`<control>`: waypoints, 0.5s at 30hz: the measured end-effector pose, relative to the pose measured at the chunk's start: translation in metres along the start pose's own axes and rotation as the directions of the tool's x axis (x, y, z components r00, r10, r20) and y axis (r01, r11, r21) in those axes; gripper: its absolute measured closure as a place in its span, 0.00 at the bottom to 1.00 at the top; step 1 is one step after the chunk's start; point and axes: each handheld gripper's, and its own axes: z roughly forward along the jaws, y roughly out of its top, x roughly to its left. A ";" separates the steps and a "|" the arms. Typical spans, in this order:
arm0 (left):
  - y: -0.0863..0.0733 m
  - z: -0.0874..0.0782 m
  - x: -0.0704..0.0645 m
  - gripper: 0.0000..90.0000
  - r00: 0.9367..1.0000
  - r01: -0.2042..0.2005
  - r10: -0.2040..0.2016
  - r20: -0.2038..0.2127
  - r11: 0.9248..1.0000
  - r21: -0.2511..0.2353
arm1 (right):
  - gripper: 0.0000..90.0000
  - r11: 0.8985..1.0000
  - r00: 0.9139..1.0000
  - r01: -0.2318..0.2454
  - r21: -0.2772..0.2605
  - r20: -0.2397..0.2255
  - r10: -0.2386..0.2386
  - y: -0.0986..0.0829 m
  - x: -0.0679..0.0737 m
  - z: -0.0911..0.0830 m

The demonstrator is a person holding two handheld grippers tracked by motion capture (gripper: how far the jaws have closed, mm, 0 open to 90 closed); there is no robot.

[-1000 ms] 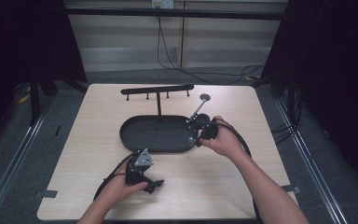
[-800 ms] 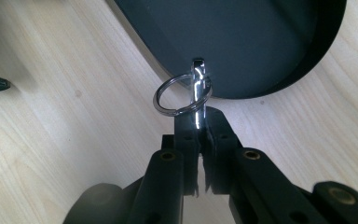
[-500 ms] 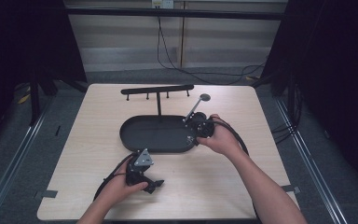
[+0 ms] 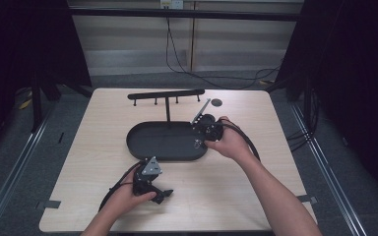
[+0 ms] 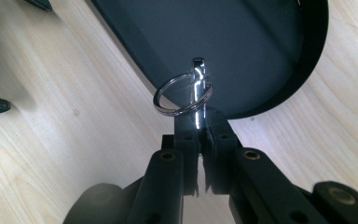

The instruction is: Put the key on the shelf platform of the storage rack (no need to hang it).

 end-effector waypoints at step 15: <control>0.000 0.000 0.000 0.02 1.000 0.002 -0.002 -0.003 1.000 -0.001 | 0.95 0.999 1.000 -0.017 -0.028 0.015 0.018 0.012 -0.003 0.006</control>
